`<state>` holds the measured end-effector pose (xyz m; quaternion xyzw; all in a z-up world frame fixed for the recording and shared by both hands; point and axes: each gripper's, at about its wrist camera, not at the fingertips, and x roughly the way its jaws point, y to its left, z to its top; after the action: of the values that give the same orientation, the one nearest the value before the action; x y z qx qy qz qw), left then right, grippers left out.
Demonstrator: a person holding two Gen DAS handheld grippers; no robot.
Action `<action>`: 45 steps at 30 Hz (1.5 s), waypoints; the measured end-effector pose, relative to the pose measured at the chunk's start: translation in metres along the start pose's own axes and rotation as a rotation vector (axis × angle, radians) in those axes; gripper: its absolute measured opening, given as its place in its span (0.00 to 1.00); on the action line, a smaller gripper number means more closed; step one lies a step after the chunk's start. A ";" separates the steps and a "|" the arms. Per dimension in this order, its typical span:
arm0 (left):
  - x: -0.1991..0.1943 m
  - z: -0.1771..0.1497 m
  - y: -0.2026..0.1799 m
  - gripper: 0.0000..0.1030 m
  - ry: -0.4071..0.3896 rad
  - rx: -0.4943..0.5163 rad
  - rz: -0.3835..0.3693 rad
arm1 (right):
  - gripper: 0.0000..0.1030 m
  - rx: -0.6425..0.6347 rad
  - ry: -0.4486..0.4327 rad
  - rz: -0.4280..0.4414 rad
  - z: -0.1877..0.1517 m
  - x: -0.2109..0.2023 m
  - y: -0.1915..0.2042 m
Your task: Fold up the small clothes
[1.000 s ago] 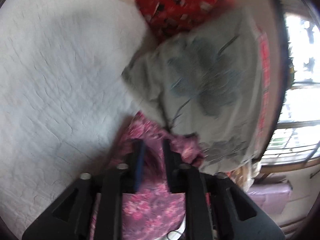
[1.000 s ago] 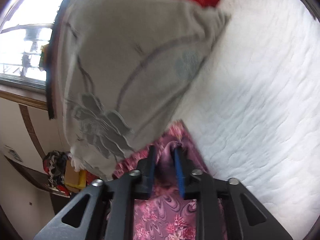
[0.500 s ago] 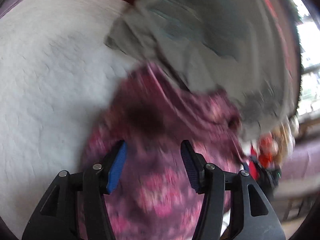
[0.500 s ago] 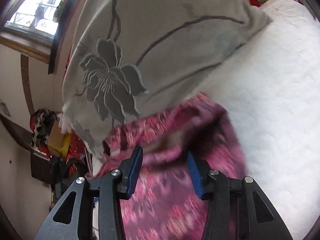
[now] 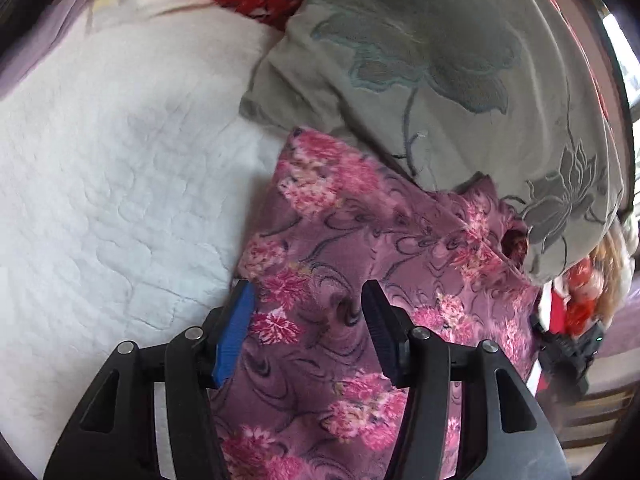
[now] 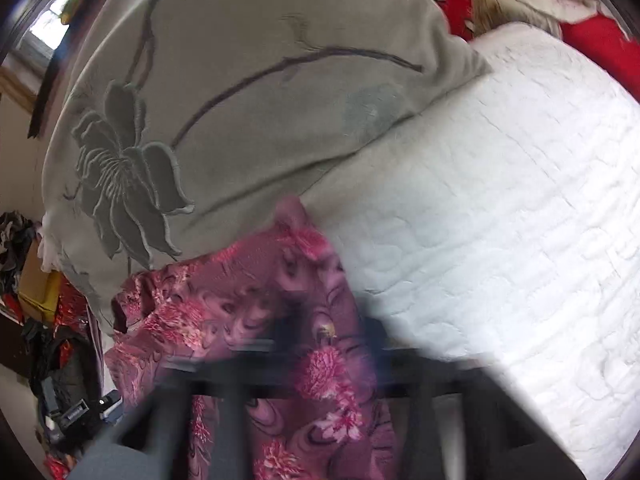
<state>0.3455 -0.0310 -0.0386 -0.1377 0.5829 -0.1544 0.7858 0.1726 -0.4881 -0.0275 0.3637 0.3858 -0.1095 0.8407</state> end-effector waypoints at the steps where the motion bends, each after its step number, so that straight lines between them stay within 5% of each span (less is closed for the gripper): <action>1: -0.007 0.001 -0.002 0.52 -0.018 0.014 -0.007 | 0.07 0.004 -0.036 0.010 0.002 -0.007 0.000; 4: -0.006 0.005 -0.005 0.52 -0.026 0.039 0.154 | 0.07 -0.002 0.009 -0.082 0.008 0.002 -0.008; 6: 0.002 0.005 0.003 0.50 0.032 0.023 0.187 | 0.05 -0.001 0.051 -0.091 0.008 0.006 -0.015; 11: -0.043 -0.028 0.030 0.49 0.007 -0.043 -0.013 | 0.19 -0.080 0.029 -0.007 -0.014 -0.043 -0.004; 14: -0.062 -0.063 0.037 0.49 0.009 -0.022 -0.068 | 0.43 -0.157 0.044 -0.046 -0.046 -0.068 -0.011; 18: -0.061 -0.107 0.048 0.49 0.080 -0.044 -0.131 | 0.43 -0.111 0.050 -0.086 -0.083 -0.088 -0.040; 21: -0.069 -0.138 0.056 0.49 0.095 -0.048 -0.135 | 0.44 0.010 0.076 -0.024 -0.106 -0.096 -0.066; 27: -0.079 -0.169 0.064 0.59 0.129 -0.124 -0.257 | 0.44 -0.019 0.091 0.007 -0.130 -0.102 -0.055; 31: -0.061 -0.165 0.062 0.59 0.149 -0.212 -0.302 | 0.19 0.041 0.078 0.042 -0.127 -0.102 -0.052; 32: -0.058 -0.163 0.063 0.58 0.144 -0.240 -0.295 | 0.15 0.055 0.062 0.045 -0.126 -0.103 -0.052; 33: -0.057 -0.161 0.065 0.36 0.139 -0.262 -0.292 | 0.13 0.072 0.042 0.053 -0.126 -0.108 -0.051; 34: -0.055 -0.156 0.066 0.02 0.137 -0.286 -0.287 | 0.12 0.085 0.022 0.067 -0.124 -0.113 -0.050; 39: -0.062 -0.154 0.067 0.03 0.104 -0.265 -0.224 | 0.08 0.089 -0.105 0.090 -0.114 -0.153 -0.046; 42: -0.060 -0.160 0.069 0.04 0.101 -0.246 -0.168 | 0.07 0.102 -0.085 0.041 -0.111 -0.147 -0.052; 45: -0.057 -0.166 0.075 0.04 0.116 -0.252 -0.147 | 0.07 0.069 0.042 -0.136 -0.120 -0.111 -0.058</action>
<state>0.1774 0.0546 -0.0652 -0.2684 0.6305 -0.1451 0.7137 0.0016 -0.4566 -0.0302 0.3676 0.4230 -0.1718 0.8102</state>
